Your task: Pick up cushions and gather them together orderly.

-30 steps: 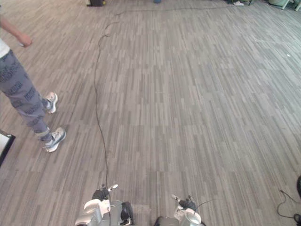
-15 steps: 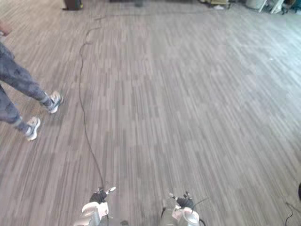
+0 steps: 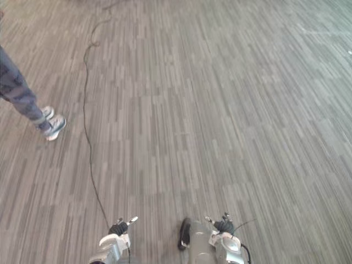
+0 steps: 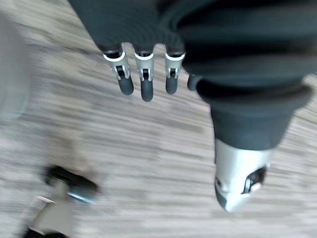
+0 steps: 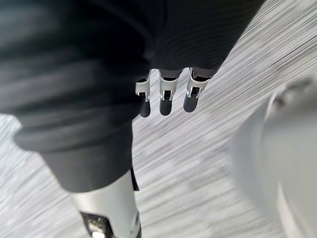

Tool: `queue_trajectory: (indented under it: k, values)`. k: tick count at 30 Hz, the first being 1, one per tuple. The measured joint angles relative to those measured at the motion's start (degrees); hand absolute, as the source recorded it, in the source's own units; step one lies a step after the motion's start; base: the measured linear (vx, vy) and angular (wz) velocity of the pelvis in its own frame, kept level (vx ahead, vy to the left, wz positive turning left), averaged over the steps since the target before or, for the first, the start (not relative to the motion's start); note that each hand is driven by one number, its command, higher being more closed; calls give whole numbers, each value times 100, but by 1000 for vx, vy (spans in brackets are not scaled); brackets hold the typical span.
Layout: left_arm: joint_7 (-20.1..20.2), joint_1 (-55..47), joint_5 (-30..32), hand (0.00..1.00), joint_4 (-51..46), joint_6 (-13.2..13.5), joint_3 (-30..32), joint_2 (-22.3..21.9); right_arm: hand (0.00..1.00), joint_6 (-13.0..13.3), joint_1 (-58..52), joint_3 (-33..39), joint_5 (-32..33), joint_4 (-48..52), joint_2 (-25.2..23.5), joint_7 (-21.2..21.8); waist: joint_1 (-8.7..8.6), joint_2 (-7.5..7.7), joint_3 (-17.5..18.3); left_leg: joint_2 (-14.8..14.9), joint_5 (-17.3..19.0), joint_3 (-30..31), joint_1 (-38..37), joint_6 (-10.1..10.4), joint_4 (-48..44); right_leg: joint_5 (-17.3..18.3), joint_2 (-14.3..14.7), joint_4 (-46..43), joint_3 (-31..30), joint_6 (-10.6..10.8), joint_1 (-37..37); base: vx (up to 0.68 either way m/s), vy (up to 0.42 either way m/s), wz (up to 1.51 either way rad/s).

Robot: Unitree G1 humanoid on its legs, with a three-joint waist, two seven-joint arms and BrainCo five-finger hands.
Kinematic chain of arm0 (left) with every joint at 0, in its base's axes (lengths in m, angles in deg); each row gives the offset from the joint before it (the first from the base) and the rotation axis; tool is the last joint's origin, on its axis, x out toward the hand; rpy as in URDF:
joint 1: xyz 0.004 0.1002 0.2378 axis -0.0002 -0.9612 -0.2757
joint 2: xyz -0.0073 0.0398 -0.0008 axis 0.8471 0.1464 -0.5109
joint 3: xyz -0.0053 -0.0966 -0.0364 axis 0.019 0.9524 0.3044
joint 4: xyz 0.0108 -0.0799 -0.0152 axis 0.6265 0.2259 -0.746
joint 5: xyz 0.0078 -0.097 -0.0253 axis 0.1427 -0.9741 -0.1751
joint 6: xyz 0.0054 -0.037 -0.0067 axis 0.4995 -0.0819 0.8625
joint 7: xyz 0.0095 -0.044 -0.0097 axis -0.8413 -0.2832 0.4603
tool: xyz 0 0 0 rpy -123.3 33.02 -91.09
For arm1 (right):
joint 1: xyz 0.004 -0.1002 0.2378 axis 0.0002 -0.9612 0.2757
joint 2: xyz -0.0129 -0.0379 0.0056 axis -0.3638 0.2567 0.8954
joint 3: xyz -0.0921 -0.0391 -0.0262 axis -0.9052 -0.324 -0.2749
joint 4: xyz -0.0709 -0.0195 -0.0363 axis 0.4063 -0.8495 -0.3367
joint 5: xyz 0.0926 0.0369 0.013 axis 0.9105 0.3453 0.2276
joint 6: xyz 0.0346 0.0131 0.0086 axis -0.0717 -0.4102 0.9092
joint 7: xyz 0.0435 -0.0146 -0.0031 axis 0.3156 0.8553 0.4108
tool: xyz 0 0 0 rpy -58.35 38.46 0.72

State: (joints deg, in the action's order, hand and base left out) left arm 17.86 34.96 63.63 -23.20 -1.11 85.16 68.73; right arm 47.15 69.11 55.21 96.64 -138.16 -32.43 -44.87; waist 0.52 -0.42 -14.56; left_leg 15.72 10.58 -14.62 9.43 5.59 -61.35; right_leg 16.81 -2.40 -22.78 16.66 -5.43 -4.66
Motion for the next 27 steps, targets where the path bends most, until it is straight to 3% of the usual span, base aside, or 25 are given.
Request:
queue_trajectory:
  k: [2,3,4,5,6,7,8,9,11,12,13,14,15,16,18,20,21,22,23,24,25,26,27]
  values:
    - [11,6,-39,0,-172,40,-47,4,0,-1,15,-183,0,-8,-17,-6,96,47,-6,-31,224,-243,603,-193,597,55,6,350,-266,100,449,678,44,-82]
    - [8,5,-39,0,-251,71,-43,-10,0,-1,27,-231,-1,-6,-34,-12,197,44,-9,-171,256,-231,953,-238,1776,109,-21,601,-641,215,798,547,103,-117]
    - [6,3,-39,0,-242,89,-34,-17,0,-1,28,-212,0,-4,-49,-19,229,36,-2,-220,241,-217,958,-226,2200,138,-39,654,-748,252,875,580,181,-125]
    - [7,-10,-40,0,-243,115,-10,-21,0,1,26,-204,-1,-5,-66,-37,270,29,6,-329,159,-168,962,-164,3058,229,-95,778,-983,357,1070,468,232,-105]
    - [3,-39,-59,0,-257,134,14,-15,0,-1,-54,-225,-3,-6,-75,-42,279,28,27,-426,-167,47,975,-63,3868,449,-172,873,-1229,448,1282,591,312,-112]
    - [-3,-54,-93,0,-262,148,20,-11,0,-12,-105,-237,-6,-30,-97,-51,309,105,77,-489,-500,175,980,23,3899,562,-272,875,-1401,527,1352,638,364,-117]
    - [-8,-108,-96,0,-258,148,45,89,0,-61,-132,-329,-15,-169,-104,-57,349,274,305,-689,-488,114,972,-46,3716,645,-425,870,-1747,497,1370,710,361,-91]
    - [-28,-113,-90,0,-230,131,48,125,0,-74,-228,-328,-20,-171,-107,-49,258,422,444,-734,-183,-28,1002,-168,3419,448,-559,738,-2025,514,1268,853,448,-83]
    - [-50,-126,-86,0,-232,115,57,186,0,-78,-314,-349,-20,-167,-120,-53,311,616,515,-777,85,-297,760,-304,3132,186,-738,117,-2395,807,1129,745,386,-73]
    - [-81,-129,-83,0,-171,98,54,242,0,-73,-307,-407,-27,-148,-118,-28,308,669,524,-751,132,-511,338,-384,3011,-484,-771,-1115,-2492,1126,658,624,280,-108]
    - [-90,-134,-83,0,-89,93,51,265,0,-57,-298,-458,-31,-133,-76,10,305,587,487,-708,150,-601,22,-414,3076,-1130,-739,-2004,-2460,1399,292,578,241,-124]
    - [-104,-129,-85,0,8,74,19,269,0,-30,-307,-476,-50,-116,-62,57,266,525,458,-716,195,-741,-475,-488,3301,-1169,-754,-2985,-2308,1544,-132,402,130,-102]
    - [-109,-134,-87,0,107,45,-68,260,0,-3,-340,-455,-50,-84,-62,55,255,478,444,-749,230,-903,-878,-534,3560,-1006,-794,-3605,-2050,1363,-462,517,161,-102]
    - [-115,-100,-84,0,212,3,-275,245,0,5,-370,-450,-51,124,-59,52,220,448,462,-848,238,-1186,-1471,-546,4032,-715,-897,-4109,-1388,1088,-1052,534,161,-76]
    - [-115,-35,-84,0,218,-24,-318,219,0,5,-409,-429,-54,253,-60,57,119,454,445,-894,238,-1312,-1890,-547,4350,-439,-963,-4031,-608,871,-1511,519,129,-44]
    - [-110,67,-83,0,266,-39,-320,195,0,11,-267,-184,-59,317,-68,64,-3,435,428,-899,238,-1456,-2379,-546,4667,-157,-933,-3266,305,619,-2082,716,42,-28]
    - [-107,87,-81,0,285,-49,-355,190,0,12,-289,-76,-59,310,-66,61,-35,413,414,-899,237,-1524,-2568,-545,4762,-188,-903,-2770,613,559,-2173,809,-30,-29]
    - [-105,89,-76,0,299,-59,-355,163,0,14,-273,23,-59,312,-48,63,-58,365,384,-909,237,-1566,-2891,-544,4936,-329,-794,-1970,934,288,-2245,684,-72,-25]
    - [-92,74,-49,0,313,-95,-353,154,0,16,-297,53,-60,312,-48,68,-63,385,397,-986,237,-1566,-3183,-491,5039,-835,-653,-874,1079,221,-2218,699,-92,-20]
    - [-76,80,-13,0,335,-109,-313,137,0,7,-344,82,-54,301,-56,92,-81,439,421,-1072,213,-1533,-3361,-204,5060,-1249,-593,-543,1105,-784,-2130,715,-81,-45]
    - [-31,80,27,0,325,-112,-246,20,0,7,-164,124,-68,298,99,111,-13,92,412,-839,6,-1504,-3392,46,4973,-991,-367,-754,1104,-712,-2154,700,-96,-46]
    - [25,133,71,0,330,-114,-180,-17,0,1,-91,173,-70,290,129,114,-103,39,401,-829,-428,-1363,-3305,249,4750,-734,-343,-972,1032,-692,-2177,812,-129,-69]
    - [30,179,179,0,326,-117,-131,-23,0,-21,-98,249,-72,282,112,125,-119,1,380,-731,-1104,-1131,-3131,391,4121,-513,-251,-979,892,-673,-1985,663,-150,-48]
